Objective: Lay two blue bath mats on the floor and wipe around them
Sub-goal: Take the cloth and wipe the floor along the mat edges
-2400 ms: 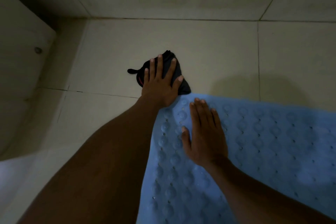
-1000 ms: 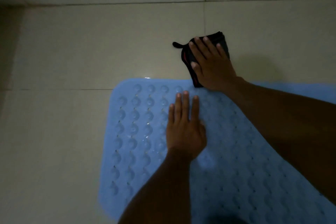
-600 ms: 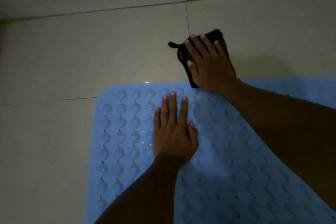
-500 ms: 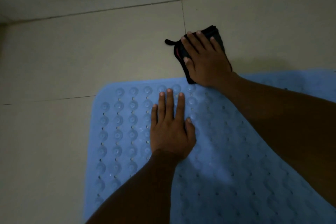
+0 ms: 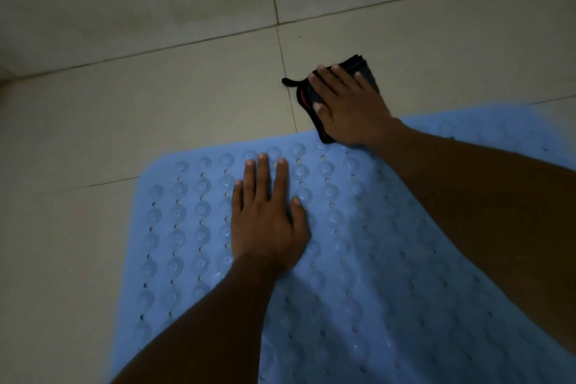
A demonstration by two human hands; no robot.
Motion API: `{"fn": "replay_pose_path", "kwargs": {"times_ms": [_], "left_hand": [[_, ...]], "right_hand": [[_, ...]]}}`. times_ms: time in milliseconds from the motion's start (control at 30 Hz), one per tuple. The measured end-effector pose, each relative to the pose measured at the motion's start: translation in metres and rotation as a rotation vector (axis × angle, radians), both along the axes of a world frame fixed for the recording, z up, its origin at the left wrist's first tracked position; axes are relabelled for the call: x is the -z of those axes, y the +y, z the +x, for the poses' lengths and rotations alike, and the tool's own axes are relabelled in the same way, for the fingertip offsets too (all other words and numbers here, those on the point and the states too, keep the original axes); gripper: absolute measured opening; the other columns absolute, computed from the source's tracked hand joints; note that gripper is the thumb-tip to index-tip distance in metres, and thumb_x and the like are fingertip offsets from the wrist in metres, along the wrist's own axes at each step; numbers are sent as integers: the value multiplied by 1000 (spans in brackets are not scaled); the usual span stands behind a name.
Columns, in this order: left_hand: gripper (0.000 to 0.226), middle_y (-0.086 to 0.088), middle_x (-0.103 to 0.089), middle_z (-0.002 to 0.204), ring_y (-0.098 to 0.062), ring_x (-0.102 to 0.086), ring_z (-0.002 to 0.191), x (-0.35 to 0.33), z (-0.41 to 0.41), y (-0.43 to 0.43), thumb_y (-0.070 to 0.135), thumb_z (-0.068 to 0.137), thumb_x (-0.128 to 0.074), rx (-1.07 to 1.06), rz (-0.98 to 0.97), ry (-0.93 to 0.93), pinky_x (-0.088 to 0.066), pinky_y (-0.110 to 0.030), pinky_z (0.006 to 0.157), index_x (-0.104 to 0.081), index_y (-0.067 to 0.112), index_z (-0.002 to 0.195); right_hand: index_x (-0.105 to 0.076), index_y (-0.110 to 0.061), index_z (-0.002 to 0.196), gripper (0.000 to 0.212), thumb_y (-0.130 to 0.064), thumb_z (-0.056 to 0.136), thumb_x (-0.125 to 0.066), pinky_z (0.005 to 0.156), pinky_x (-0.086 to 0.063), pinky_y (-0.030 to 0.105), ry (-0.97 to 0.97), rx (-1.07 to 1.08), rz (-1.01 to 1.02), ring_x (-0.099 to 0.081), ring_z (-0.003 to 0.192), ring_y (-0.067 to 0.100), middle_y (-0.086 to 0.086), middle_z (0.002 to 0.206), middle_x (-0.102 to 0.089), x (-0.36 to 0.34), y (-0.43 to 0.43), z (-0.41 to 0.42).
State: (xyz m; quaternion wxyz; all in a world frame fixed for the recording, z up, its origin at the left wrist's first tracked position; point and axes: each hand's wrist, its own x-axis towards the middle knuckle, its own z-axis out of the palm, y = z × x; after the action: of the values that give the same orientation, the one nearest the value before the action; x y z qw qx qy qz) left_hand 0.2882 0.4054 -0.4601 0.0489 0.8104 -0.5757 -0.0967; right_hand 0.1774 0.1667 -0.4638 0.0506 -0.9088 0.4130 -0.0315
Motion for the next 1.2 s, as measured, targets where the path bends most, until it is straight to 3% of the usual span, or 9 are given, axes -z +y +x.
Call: {"fn": "replay_pose_path", "kwargs": {"times_ms": [233, 433, 533, 633, 767, 833, 1000, 1200], "left_hand": [[70, -3, 18, 169, -19, 23, 154, -3, 0, -1, 51, 98, -9, 7, 2, 4, 1, -46, 127, 9, 27, 161], [73, -9, 11, 170, -25, 16, 156, -2, -1, -3, 60, 97, -4, 31, 36, -66, 0, -48, 127, 5, 27, 162], [74, -16, -4, 169, -37, -2, 156, -5, -9, -13, 65, 99, -14, 256, 0, -144, -2, -51, 125, -8, 28, 163], [74, -13, -4, 170, -35, -2, 157, 0, -73, -40, 66, 100, -17, 485, -32, -13, -9, -56, 124, -16, 27, 162], [76, -3, 12, 170, -26, 15, 156, 2, -138, -57, 72, 96, -16, 522, -10, -24, -2, -54, 125, -1, 37, 161], [77, -2, 14, 170, -25, 17, 156, -1, -133, -54, 72, 96, -18, 530, 11, -62, -2, -54, 125, 2, 36, 161], [78, -2, 16, 169, -24, 18, 155, 0, -133, -55, 71, 96, -17, 535, 19, -61, -2, -54, 125, 5, 36, 161], [77, -2, 20, 169, -24, 20, 155, 3, -132, -54, 72, 95, -13, 527, 27, -99, 1, -52, 125, 11, 37, 160]], "right_hand": [[-9, -25, 162, 60, -42, 106, -21, 125, -5, 48, 0, 39, 48, -4, 156, 20, -2, 170, -6, -5, -5, -11], [-10, -22, 161, 61, -40, 105, -24, 124, -9, 50, 13, 269, 90, -6, 156, 25, 2, 170, -7, -12, -35, -95], [-14, -18, 161, 62, -39, 104, -26, 124, -14, 54, 11, 345, 63, -12, 155, 30, 8, 169, -12, -11, -37, -125], [-10, -18, 161, 61, -40, 106, -27, 123, -9, 50, 10, 379, 127, -6, 156, 29, 6, 170, -6, -15, -40, -122], [-5, -15, 161, 63, -40, 108, -28, 123, -10, 52, 40, 358, 186, -1, 156, 30, 7, 170, -1, -15, -59, -138], [-11, -11, 160, 64, -39, 107, -32, 120, -17, 56, 55, 405, 221, -6, 154, 33, 12, 168, -6, -18, -72, -169], [-3, -12, 161, 63, -39, 108, -25, 122, -10, 56, 46, 619, 293, 2, 155, 33, 11, 169, 2, -25, -49, -267], [-6, -9, 160, 60, -34, 109, -26, 121, -11, 57, 8, 688, 285, 0, 155, 35, 14, 169, -1, -23, -6, -300]]}}
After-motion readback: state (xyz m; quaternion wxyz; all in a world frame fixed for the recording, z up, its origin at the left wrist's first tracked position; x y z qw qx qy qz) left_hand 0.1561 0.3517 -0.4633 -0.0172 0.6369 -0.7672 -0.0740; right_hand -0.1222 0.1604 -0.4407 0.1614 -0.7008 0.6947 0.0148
